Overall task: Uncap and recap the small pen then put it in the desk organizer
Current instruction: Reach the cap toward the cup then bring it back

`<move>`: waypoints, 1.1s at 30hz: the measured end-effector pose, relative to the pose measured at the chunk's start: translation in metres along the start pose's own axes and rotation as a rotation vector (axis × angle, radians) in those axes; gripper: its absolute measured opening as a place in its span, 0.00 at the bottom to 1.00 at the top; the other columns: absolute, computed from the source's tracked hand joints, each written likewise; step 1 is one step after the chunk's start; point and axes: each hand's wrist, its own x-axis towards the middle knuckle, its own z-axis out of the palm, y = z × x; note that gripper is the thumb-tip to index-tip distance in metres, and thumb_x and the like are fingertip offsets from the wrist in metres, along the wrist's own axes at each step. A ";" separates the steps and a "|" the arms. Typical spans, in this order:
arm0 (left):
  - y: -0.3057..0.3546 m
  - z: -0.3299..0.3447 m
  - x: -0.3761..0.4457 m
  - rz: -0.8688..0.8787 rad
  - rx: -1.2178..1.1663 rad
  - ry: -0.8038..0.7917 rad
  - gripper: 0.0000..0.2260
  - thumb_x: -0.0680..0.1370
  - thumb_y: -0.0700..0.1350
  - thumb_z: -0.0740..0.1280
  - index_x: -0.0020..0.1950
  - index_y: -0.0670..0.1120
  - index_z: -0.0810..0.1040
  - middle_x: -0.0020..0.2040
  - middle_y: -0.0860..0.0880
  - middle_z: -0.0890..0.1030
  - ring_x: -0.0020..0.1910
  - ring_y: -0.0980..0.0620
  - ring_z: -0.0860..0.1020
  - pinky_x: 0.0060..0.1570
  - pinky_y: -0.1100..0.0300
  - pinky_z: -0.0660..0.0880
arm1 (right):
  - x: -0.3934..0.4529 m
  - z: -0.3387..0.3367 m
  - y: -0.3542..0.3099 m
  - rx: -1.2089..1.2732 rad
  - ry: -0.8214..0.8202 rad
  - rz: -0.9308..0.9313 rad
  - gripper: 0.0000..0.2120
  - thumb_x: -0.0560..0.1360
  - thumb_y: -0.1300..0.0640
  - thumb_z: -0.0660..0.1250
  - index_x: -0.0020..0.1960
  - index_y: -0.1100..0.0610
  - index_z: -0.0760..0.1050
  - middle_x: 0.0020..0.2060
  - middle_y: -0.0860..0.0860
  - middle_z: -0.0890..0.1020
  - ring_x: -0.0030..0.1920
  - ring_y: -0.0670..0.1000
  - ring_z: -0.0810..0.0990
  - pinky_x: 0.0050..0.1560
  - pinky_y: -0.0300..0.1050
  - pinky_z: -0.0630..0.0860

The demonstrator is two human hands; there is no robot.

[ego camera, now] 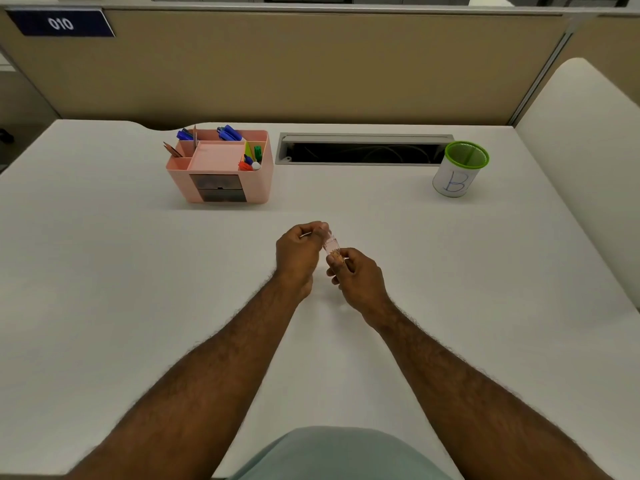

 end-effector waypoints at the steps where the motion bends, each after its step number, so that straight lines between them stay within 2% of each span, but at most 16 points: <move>1: 0.002 0.000 0.002 -0.006 -0.028 0.029 0.03 0.76 0.41 0.70 0.47 0.49 0.81 0.52 0.46 0.85 0.55 0.46 0.81 0.51 0.59 0.79 | 0.000 0.000 0.001 0.003 -0.003 0.008 0.14 0.78 0.44 0.63 0.53 0.54 0.78 0.38 0.46 0.84 0.36 0.44 0.82 0.45 0.45 0.80; 4: 0.006 -0.004 0.012 -0.027 -0.041 0.067 0.04 0.77 0.41 0.69 0.50 0.48 0.80 0.50 0.47 0.85 0.51 0.49 0.81 0.46 0.62 0.77 | -0.001 -0.001 0.004 0.100 -0.002 0.047 0.13 0.79 0.47 0.62 0.54 0.54 0.77 0.44 0.48 0.83 0.37 0.43 0.81 0.43 0.40 0.80; 7: 0.006 -0.009 0.022 -0.023 0.048 0.026 0.04 0.78 0.44 0.67 0.52 0.49 0.79 0.48 0.50 0.84 0.49 0.51 0.80 0.46 0.61 0.76 | 0.004 -0.006 0.006 0.261 0.021 0.089 0.10 0.80 0.51 0.61 0.56 0.54 0.76 0.46 0.47 0.81 0.39 0.46 0.81 0.49 0.47 0.81; 9: 0.002 -0.010 0.027 0.003 0.124 -0.007 0.06 0.79 0.46 0.67 0.54 0.47 0.79 0.47 0.50 0.84 0.46 0.53 0.80 0.45 0.62 0.75 | 0.014 -0.012 0.010 0.395 0.050 0.114 0.11 0.80 0.55 0.62 0.60 0.56 0.75 0.46 0.49 0.80 0.40 0.46 0.80 0.51 0.47 0.80; 12: -0.008 -0.014 0.035 0.053 0.276 -0.055 0.10 0.78 0.48 0.67 0.54 0.44 0.80 0.46 0.48 0.83 0.48 0.50 0.81 0.51 0.57 0.77 | 0.035 -0.027 0.013 0.575 0.129 0.105 0.14 0.80 0.60 0.63 0.64 0.62 0.73 0.47 0.52 0.78 0.39 0.47 0.77 0.44 0.40 0.79; 14: -0.014 -0.017 0.041 0.067 0.347 -0.083 0.08 0.77 0.48 0.68 0.51 0.45 0.81 0.45 0.49 0.84 0.52 0.47 0.82 0.56 0.53 0.77 | 0.051 -0.045 0.008 0.696 0.207 0.091 0.10 0.79 0.63 0.62 0.60 0.62 0.72 0.44 0.52 0.77 0.37 0.47 0.76 0.38 0.35 0.78; 16: -0.017 -0.018 0.047 0.067 0.386 -0.095 0.07 0.77 0.48 0.69 0.50 0.46 0.81 0.43 0.51 0.83 0.53 0.46 0.82 0.56 0.53 0.77 | 0.070 -0.067 0.002 0.804 0.304 0.092 0.04 0.79 0.65 0.62 0.52 0.59 0.71 0.42 0.53 0.77 0.36 0.48 0.75 0.34 0.34 0.78; 19: -0.019 -0.017 0.056 0.066 0.413 -0.081 0.08 0.76 0.49 0.70 0.50 0.46 0.80 0.42 0.51 0.83 0.52 0.46 0.82 0.54 0.53 0.76 | 0.103 -0.106 -0.005 0.868 0.453 0.060 0.05 0.78 0.64 0.65 0.45 0.56 0.71 0.39 0.53 0.78 0.33 0.46 0.76 0.33 0.35 0.77; 25: -0.025 -0.016 0.070 0.038 0.381 -0.075 0.05 0.76 0.50 0.70 0.47 0.49 0.80 0.44 0.49 0.84 0.53 0.44 0.82 0.59 0.47 0.77 | 0.162 -0.184 -0.016 0.737 0.751 0.030 0.07 0.75 0.62 0.69 0.41 0.55 0.73 0.31 0.53 0.76 0.25 0.45 0.73 0.28 0.37 0.72; 26: -0.026 -0.016 0.073 0.035 0.377 -0.079 0.06 0.76 0.50 0.70 0.47 0.49 0.80 0.45 0.49 0.84 0.53 0.44 0.82 0.60 0.47 0.77 | 0.171 -0.194 -0.014 0.697 0.788 0.038 0.07 0.74 0.61 0.70 0.41 0.54 0.73 0.33 0.53 0.77 0.27 0.46 0.74 0.29 0.39 0.73; 29: -0.028 -0.016 0.078 0.036 0.367 -0.081 0.04 0.76 0.49 0.70 0.46 0.50 0.80 0.44 0.50 0.84 0.53 0.44 0.82 0.59 0.47 0.77 | 0.193 -0.216 -0.007 0.529 0.881 0.104 0.09 0.66 0.54 0.74 0.43 0.53 0.76 0.43 0.55 0.82 0.39 0.51 0.79 0.43 0.47 0.79; 33: -0.031 -0.016 0.079 0.044 0.365 -0.085 0.02 0.76 0.49 0.70 0.45 0.52 0.80 0.45 0.50 0.84 0.53 0.45 0.82 0.59 0.48 0.77 | 0.209 -0.228 -0.008 0.113 0.902 0.140 0.16 0.69 0.57 0.67 0.55 0.58 0.80 0.52 0.55 0.83 0.51 0.56 0.82 0.53 0.48 0.79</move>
